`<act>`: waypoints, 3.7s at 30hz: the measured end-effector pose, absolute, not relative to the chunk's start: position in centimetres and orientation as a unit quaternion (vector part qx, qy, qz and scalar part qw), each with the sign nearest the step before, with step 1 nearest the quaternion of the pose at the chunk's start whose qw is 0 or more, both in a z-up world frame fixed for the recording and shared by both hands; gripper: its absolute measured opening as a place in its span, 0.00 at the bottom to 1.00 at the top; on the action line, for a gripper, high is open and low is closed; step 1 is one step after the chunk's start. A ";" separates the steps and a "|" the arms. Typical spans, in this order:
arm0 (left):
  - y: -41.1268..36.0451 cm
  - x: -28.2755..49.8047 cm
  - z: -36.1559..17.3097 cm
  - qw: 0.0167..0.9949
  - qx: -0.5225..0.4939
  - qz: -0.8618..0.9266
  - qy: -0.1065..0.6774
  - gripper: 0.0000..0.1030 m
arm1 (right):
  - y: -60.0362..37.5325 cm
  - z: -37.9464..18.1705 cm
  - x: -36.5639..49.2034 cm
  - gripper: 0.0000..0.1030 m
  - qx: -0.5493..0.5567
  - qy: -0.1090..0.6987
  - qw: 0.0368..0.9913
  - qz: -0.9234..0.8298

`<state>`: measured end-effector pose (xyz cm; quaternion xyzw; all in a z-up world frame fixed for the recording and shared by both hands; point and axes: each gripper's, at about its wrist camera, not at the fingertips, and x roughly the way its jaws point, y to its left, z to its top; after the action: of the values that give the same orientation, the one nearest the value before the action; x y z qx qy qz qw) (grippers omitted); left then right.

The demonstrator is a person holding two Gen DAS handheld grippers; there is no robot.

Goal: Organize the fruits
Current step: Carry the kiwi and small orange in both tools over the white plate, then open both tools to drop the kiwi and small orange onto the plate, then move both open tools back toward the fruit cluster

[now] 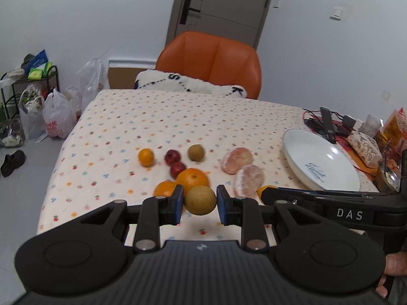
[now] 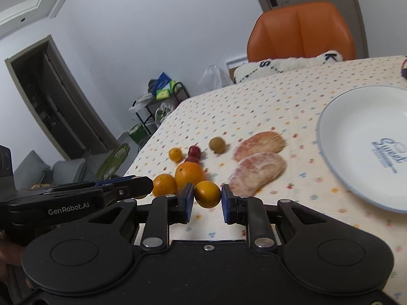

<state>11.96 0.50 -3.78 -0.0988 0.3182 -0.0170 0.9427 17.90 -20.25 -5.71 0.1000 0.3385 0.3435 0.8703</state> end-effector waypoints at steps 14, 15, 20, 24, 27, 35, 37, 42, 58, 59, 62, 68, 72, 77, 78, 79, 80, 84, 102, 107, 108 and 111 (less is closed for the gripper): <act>-4.7 13.1 -2.0 0.949 -0.087 -0.048 0.301 0.25 | -26.6 -5.1 17.8 0.21 0.133 0.306 0.895 0.296; -5.2 13.2 -1.9 0.949 -0.084 -0.052 0.300 0.25 | -27.2 -5.1 18.0 0.21 0.137 0.304 0.897 0.291; -7.5 14.2 -1.9 0.947 -0.078 -0.064 0.304 0.25 | -29.8 -5.6 18.4 0.21 0.153 0.303 0.902 0.268; -9.1 15.0 -2.0 0.946 -0.073 -0.072 0.306 0.25 | -31.8 -6.0 19.0 0.21 0.160 0.301 0.907 0.248; -10.2 15.5 -2.1 0.945 -0.076 -0.076 0.309 0.25 | -33.2 -6.4 19.3 0.21 0.164 0.299 0.911 0.232; -13.2 17.3 -2.5 0.944 -0.062 -0.082 0.314 0.25 | -35.3 -7.2 20.0 0.21 0.163 0.289 0.921 0.202; -13.8 17.9 -2.8 0.944 -0.062 -0.083 0.315 0.25 | -35.7 -7.2 20.2 0.21 0.160 0.287 0.923 0.200; -15.3 19.5 -3.4 0.940 -0.054 -0.089 0.325 0.25 | -36.0 -7.7 21.1 0.21 0.144 0.295 0.925 0.189; -18.8 24.2 -6.1 0.925 -0.028 -0.110 0.363 0.25 | -37.0 -8.0 22.1 0.27 0.134 0.293 0.932 0.166; -18.9 24.3 -6.1 0.925 -0.026 -0.109 0.364 0.25 | -37.1 -7.9 22.0 0.27 0.135 0.292 0.932 0.166; -19.2 24.4 -6.1 0.924 -0.023 -0.101 0.368 0.26 | -37.5 -7.7 21.6 0.27 0.137 0.290 0.932 0.166; -18.9 23.3 -4.9 0.929 -0.022 -0.094 0.358 0.30 | -38.0 -7.1 20.7 0.28 0.139 0.287 0.934 0.161; -18.1 22.1 -3.9 0.933 -0.022 -0.087 0.349 0.36 | -37.9 -6.6 19.8 0.35 0.138 0.281 0.936 0.160; -16.5 20.3 -2.8 0.939 -0.029 -0.069 0.337 0.55 | -37.5 -5.7 18.5 0.52 0.132 0.270 0.941 0.159; -16.1 19.9 -2.5 0.940 -0.027 -0.066 0.333 0.60 | -37.4 -5.5 18.3 0.53 0.129 0.268 0.942 0.158; -15.8 19.6 -2.3 0.942 -0.026 -0.061 0.330 0.63 | -37.3 -5.3 18.0 0.55 0.127 0.266 0.943 0.157; -15.5 19.3 -2.1 0.943 -0.028 -0.054 0.328 0.69 | -37.3 -5.0 17.7 0.60 0.126 0.263 0.944 0.156; -13.9 18.2 -1.5 0.945 -0.046 -0.046 0.319 0.82 | -36.9 -3.9 16.5 0.83 0.113 0.243 0.953 0.144; -6.6 12.8 0.4 0.952 -0.078 -0.007 0.296 0.91 | -33.5 -1.6 13.6 1.00 0.127 0.223 0.957 0.139; -4.8 11.7 0.6 0.952 -0.083 0.003 0.293 0.91 | -31.8 -1.4 13.2 1.00 0.123 0.224 0.955 0.149; -4.4 11.5 0.6 0.952 -0.085 0.005 0.293 0.91 | -31.5 -1.3 13.1 1.00 0.121 0.224 0.955 0.151; -3.3 10.9 0.6 0.954 -0.089 0.010 0.287 0.91 | -30.6 -1.1 12.8 1.00 0.115 0.223 0.955 0.157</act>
<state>10.85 -3.35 0.58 -0.0890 0.2870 0.0096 0.9537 12.79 -30.55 -1.11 0.1149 0.2232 0.1574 0.9551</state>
